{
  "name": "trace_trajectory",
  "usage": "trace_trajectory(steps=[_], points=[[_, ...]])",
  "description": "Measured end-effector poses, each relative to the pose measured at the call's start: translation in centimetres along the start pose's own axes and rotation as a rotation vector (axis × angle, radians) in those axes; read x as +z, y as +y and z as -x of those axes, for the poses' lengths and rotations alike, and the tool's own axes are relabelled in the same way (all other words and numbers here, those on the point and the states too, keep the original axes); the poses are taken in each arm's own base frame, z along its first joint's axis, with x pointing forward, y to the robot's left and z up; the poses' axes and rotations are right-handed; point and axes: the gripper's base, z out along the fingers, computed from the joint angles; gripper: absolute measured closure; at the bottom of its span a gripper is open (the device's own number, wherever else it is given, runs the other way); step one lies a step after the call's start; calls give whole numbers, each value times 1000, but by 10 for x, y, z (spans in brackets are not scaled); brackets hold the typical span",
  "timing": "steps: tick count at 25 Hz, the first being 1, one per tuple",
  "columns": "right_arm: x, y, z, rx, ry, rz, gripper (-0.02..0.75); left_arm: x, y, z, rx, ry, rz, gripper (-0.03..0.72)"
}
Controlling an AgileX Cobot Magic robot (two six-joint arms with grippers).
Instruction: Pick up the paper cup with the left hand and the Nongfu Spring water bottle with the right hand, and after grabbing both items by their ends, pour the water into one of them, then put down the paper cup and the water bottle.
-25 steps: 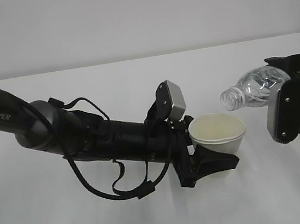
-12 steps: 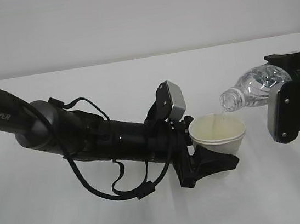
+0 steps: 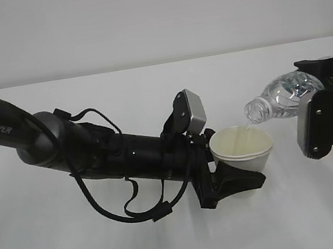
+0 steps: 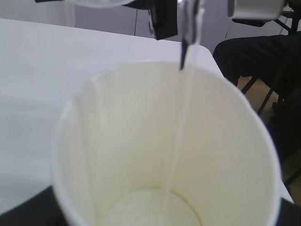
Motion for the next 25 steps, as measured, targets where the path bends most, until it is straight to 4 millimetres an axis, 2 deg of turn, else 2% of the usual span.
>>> trace_trajectory(steps=[25], points=[[0, 0, 0, -6, 1, 0, 332, 0, 0, 0, 0, -3, -2, 222]])
